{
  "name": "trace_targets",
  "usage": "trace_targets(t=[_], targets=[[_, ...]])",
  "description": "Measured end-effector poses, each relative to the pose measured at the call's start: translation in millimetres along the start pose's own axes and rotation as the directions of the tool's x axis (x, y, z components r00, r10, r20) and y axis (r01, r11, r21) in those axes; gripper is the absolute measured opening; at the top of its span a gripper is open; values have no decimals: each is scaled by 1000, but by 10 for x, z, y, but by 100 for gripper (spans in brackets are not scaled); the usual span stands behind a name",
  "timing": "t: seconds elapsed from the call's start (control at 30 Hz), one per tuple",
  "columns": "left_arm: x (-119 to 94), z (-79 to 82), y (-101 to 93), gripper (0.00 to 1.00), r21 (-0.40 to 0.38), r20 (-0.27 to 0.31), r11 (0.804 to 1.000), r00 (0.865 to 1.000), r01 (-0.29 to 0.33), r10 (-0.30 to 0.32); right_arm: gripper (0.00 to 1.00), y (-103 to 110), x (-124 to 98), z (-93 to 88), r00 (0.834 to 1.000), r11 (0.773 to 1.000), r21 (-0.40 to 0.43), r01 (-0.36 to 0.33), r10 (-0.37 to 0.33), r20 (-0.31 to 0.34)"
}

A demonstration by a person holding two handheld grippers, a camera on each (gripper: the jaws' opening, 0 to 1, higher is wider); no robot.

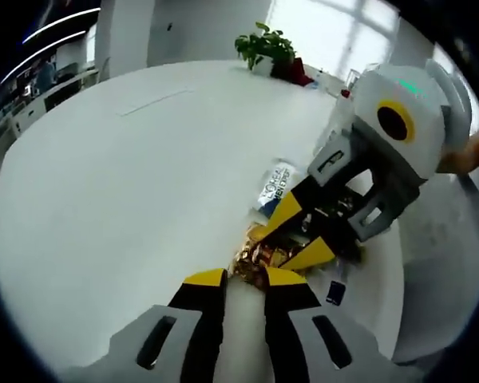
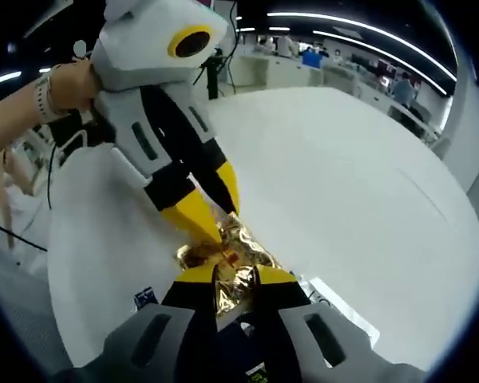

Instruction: Arrange the skincare products in the storage area until every visible bottle or jar stands upright without overlapping.

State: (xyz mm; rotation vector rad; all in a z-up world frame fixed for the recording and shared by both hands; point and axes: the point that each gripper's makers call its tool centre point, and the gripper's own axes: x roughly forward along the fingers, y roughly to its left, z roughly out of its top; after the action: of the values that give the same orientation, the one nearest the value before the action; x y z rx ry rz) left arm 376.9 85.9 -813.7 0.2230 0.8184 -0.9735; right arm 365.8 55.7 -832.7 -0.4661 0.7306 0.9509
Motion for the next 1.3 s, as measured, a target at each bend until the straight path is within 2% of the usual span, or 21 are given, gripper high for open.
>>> trace_targets(t=[0.07, 0.17, 0.23, 0.33, 0.43, 0.83, 1.0, 1.1, 1.2, 1.3], targets=[[-24, 79, 7, 13, 19, 32, 1000, 999, 2, -3, 18, 5, -2, 3, 1000, 1000, -2, 0, 0, -1], [-13, 119, -45, 13, 70, 33, 997, 999, 20, -22, 18, 18, -12, 5, 1000, 1000, 3, 0, 0, -3], [20, 66, -96, 14, 104, 7, 994, 999, 31, -32, 18, 22, -15, 5, 1000, 1000, 6, 1, 0, -4], [102, -38, -94, 16, 180, -52, 983, 999, 23, -14, 18, -41, 20, 5, 1000, 1000, 5, -3, 3, -9], [158, -66, -118, 17, 204, -69, 979, 998, 24, -10, 18, -15, 8, 10, 1000, 1000, 4, -5, 5, -11], [176, -120, -79, 15, 183, -90, 983, 996, 16, 1, 18, 30, -7, 18, 1000, 1000, 3, -9, 9, -17], [163, -110, -77, 15, 187, -92, 982, 995, -17, 35, 19, 23, -4, 19, 1000, 1000, 7, -1, 1, -21], [109, -48, -113, 17, 142, -54, 989, 998, -30, 38, 19, 25, -5, 22, 1000, 1000, 14, 1, 0, -21], [33, 68, -138, 18, 96, 11, 994, 999, -45, 44, 19, 22, -10, 17, 1000, 1000, 21, 2, -2, -21], [-83, 143, -206, 19, 21, 57, 999, 998, -43, 41, 19, 23, -19, 14, 1000, 1000, 28, 4, -3, -21]])
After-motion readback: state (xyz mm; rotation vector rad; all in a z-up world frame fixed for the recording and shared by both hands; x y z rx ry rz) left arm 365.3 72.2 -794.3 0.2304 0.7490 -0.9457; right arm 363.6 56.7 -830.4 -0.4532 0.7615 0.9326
